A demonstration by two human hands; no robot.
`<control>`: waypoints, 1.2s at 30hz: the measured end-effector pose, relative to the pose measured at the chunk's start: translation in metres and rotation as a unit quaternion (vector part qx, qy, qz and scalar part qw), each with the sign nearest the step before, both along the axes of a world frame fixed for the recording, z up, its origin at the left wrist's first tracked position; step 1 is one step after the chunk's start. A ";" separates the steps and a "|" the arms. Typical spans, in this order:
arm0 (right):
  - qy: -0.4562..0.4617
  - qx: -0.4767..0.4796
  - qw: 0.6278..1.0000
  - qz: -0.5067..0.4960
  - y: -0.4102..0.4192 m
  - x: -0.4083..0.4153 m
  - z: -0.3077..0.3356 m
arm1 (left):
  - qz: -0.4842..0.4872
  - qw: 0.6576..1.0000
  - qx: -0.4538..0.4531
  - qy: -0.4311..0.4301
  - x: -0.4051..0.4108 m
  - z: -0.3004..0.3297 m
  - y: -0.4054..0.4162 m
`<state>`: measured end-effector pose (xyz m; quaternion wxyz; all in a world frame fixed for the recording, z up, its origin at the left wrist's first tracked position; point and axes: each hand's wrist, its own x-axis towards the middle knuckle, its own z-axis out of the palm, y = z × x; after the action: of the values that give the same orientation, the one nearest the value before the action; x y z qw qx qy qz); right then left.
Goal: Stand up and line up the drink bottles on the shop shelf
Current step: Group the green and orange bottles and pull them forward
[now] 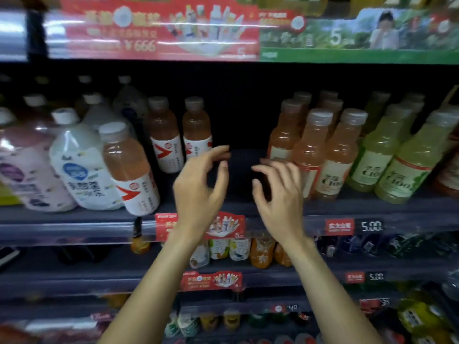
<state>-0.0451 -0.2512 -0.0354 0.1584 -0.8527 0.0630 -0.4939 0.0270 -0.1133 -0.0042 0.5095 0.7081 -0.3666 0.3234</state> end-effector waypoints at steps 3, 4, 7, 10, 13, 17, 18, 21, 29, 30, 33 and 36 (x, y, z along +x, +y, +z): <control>0.075 0.039 0.993 0.080 0.024 0.035 0.003 | 0.160 0.984 -0.034 -0.072 0.012 -0.011 0.047; 0.090 0.062 0.989 0.102 0.029 0.048 0.003 | 0.197 0.978 -0.045 -0.050 0.017 -0.014 0.058; 0.110 0.115 0.975 0.152 0.038 0.087 0.005 | 0.224 0.972 -0.051 0.060 0.031 -0.016 0.082; 0.114 0.213 0.956 0.165 0.039 0.125 0.011 | 0.225 0.970 -0.011 0.093 0.041 -0.019 0.090; 0.125 0.260 0.944 0.162 0.034 0.160 0.009 | 0.265 0.961 0.038 0.072 0.046 -0.023 0.088; 0.118 0.298 0.928 0.191 0.033 0.179 0.005 | 0.305 0.946 0.089 0.057 0.056 -0.022 0.085; 0.119 0.301 0.927 0.190 0.033 0.178 0.004 | 0.303 0.947 0.094 0.060 0.059 -0.022 0.084; 0.128 0.301 0.926 0.190 0.030 0.166 0.002 | 0.293 0.948 0.112 0.054 0.063 -0.020 0.078; 0.106 0.324 0.925 0.169 0.025 0.103 0.001 | 0.181 0.975 0.119 0.043 0.065 -0.021 0.051; 0.086 0.322 0.927 0.175 0.025 0.095 0.000 | 0.167 0.977 0.122 0.043 0.063 -0.021 0.047; 0.033 0.271 0.949 0.161 0.031 0.074 -0.004 | 0.106 0.987 0.106 0.053 0.055 -0.021 0.036; 0.022 0.228 0.964 0.135 0.042 0.058 -0.014 | 0.006 0.991 0.022 0.133 0.052 -0.015 0.039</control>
<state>0.0134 -0.2092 -0.0492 0.4122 -0.8054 0.0616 -0.4213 0.0791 -0.0741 -0.0188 0.5358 0.7581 -0.2989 0.2210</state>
